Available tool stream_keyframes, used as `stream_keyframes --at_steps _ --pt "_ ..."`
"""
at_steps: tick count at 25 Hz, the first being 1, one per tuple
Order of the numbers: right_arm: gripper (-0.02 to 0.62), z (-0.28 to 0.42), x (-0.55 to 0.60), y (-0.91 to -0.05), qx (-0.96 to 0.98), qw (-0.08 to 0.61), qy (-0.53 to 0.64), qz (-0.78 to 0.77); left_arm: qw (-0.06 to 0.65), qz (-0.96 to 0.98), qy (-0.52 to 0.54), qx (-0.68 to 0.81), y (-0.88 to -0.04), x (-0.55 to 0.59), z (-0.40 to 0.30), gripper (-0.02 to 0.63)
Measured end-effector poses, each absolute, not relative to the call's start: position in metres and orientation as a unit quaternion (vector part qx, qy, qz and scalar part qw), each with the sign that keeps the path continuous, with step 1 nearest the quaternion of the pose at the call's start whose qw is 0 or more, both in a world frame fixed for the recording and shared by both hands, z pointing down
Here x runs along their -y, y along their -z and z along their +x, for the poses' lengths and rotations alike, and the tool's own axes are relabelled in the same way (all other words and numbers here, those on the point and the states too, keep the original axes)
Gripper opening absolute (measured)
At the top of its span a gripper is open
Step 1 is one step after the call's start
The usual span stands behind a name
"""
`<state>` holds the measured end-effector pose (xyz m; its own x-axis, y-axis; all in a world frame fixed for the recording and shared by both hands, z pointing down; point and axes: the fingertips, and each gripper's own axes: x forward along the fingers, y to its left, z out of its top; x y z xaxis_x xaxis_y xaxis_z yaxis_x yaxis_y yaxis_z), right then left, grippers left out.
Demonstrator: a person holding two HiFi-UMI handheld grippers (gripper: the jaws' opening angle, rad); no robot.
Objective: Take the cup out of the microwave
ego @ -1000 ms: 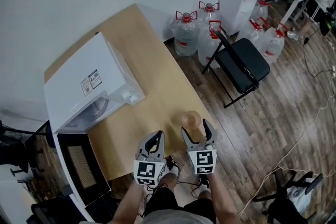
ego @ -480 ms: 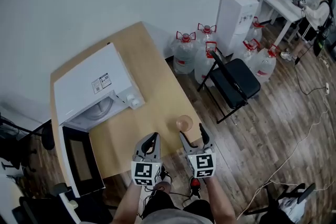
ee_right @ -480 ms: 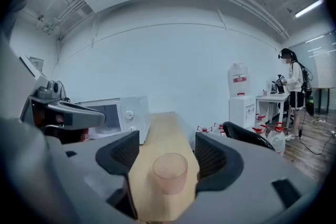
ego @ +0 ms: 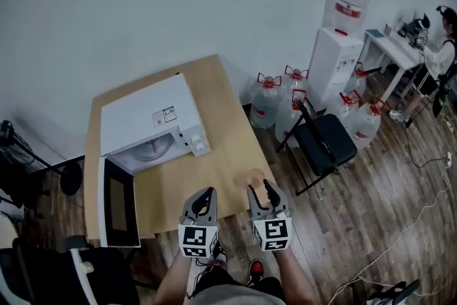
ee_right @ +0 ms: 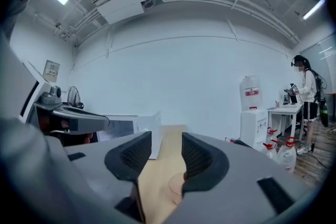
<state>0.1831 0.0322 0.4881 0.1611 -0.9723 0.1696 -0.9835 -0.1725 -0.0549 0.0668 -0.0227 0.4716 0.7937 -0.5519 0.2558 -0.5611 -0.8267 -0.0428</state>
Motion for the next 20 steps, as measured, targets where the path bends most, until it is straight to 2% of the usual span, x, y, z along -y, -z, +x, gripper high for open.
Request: stream_keyframes --at_steps 20 --pt "0.067 0.07 -0.033 -0.442 0.768 0.02 -0.043 0.639 0.003 0.886 -0.097 0.453 -0.431 -0.013 -0.056 0.023"
